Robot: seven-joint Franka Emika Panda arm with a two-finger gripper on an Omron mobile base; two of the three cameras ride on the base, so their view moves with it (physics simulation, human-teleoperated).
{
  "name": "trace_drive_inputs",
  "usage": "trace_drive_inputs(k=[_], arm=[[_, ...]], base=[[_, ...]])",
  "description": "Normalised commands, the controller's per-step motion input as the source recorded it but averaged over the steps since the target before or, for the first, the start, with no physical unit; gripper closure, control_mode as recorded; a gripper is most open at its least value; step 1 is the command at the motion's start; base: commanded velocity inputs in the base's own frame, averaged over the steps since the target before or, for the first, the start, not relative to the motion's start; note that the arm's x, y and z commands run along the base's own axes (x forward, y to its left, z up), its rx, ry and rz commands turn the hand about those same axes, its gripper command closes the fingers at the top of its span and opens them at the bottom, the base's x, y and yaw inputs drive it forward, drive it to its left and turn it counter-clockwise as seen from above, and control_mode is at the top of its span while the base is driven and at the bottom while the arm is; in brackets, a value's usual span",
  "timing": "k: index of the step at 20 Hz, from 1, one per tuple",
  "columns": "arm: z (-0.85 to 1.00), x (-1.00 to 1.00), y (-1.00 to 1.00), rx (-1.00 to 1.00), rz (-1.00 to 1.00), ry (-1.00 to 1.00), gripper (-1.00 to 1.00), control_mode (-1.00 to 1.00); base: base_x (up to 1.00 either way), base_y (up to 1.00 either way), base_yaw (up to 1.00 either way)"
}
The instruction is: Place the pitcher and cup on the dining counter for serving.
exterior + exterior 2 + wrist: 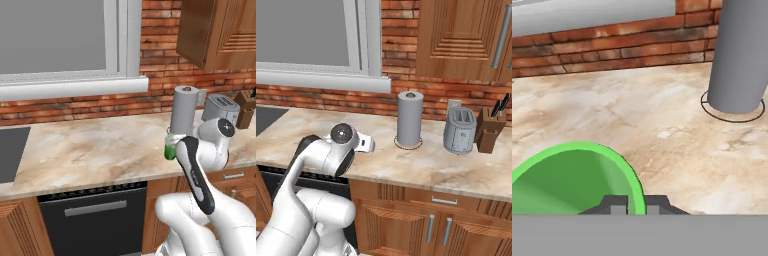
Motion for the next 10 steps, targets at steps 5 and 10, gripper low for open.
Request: trace_drive_inputs(k=[5,10], arm=[[0.97,-0.16,-0.04,0.0,0.04,0.0,1.0,-1.0],[0.81,-0.2,0.0,0.0,0.0,0.0,1.0,-1.0]], base=[[0.0,0.0,0.0],[0.0,0.0,0.0]])
